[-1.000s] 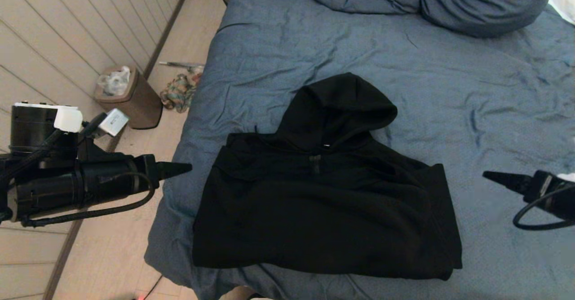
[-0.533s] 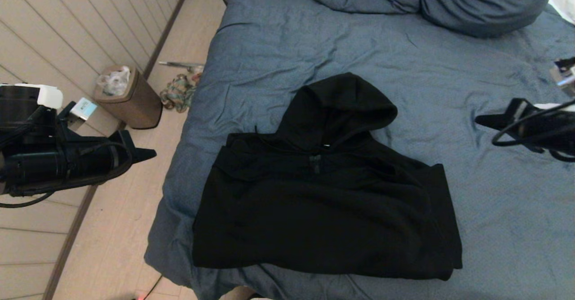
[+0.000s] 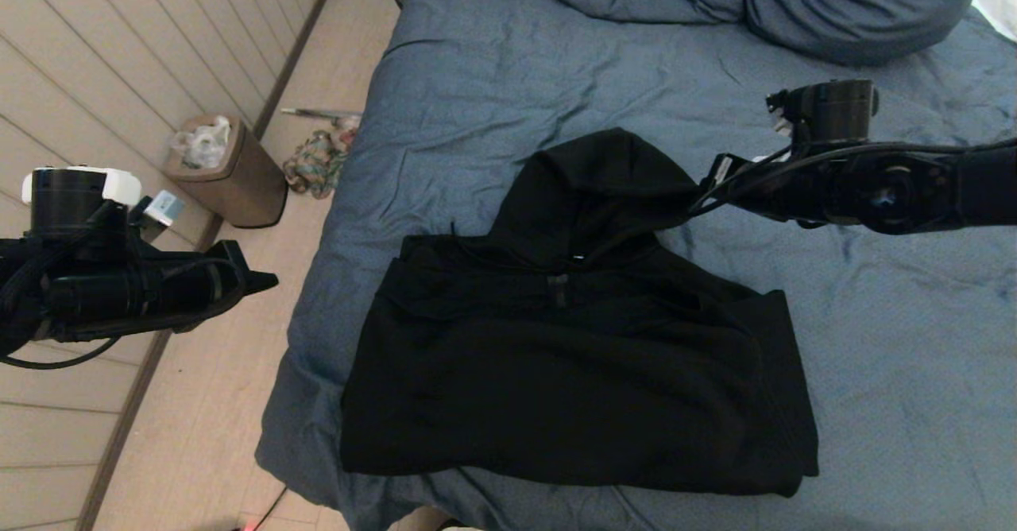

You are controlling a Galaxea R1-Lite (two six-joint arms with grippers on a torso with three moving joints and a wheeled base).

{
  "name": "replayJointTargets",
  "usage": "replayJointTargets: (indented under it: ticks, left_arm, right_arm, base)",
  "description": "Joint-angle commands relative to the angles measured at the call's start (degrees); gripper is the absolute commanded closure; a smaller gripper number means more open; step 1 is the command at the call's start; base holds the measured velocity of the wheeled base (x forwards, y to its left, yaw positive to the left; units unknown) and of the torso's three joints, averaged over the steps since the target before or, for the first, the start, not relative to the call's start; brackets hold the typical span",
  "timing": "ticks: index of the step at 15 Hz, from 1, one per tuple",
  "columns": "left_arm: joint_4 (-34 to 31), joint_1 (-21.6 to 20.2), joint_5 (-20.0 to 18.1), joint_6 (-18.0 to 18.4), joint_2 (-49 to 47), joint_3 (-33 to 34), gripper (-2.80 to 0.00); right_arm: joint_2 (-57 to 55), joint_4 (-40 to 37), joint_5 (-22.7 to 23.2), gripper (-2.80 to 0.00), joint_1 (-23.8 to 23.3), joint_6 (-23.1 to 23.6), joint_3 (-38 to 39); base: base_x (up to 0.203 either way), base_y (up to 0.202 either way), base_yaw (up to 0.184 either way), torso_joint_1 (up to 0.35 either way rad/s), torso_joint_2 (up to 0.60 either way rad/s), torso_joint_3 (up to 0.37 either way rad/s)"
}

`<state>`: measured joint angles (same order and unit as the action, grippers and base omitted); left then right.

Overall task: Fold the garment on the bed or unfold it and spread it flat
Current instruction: Fold the black sweatshirt

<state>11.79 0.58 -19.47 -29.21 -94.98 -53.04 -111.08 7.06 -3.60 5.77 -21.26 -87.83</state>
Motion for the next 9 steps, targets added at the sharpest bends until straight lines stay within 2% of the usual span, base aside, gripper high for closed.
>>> replayJointTargets:
  ticks: [1,4,9]
  left_arm:
    - [0.1,-0.1,0.0,-0.2,-1.3,0.1,0.0]
    - [0.1,-0.1,0.0,0.0,-2.3,0.1,0.0]
    - [0.1,-0.1,0.0,0.1,-2.8,0.2,0.0]
  right_arm:
    - [-3.4,0.1,-0.3,-2.8,1.0,0.1,-2.5]
    - [-4.5,0.7,-0.6,-2.8,3.5,0.0,-2.7]
    - [-6.8,0.6,-0.7,-2.8,4.3,0.2,-3.5]
  base:
    - [0.0,0.0,0.0,0.0,0.0,0.0]
    - [0.0,0.0,0.0,0.0,0.0,0.0]
    - [0.0,0.0,0.0,0.0,0.0,0.0]
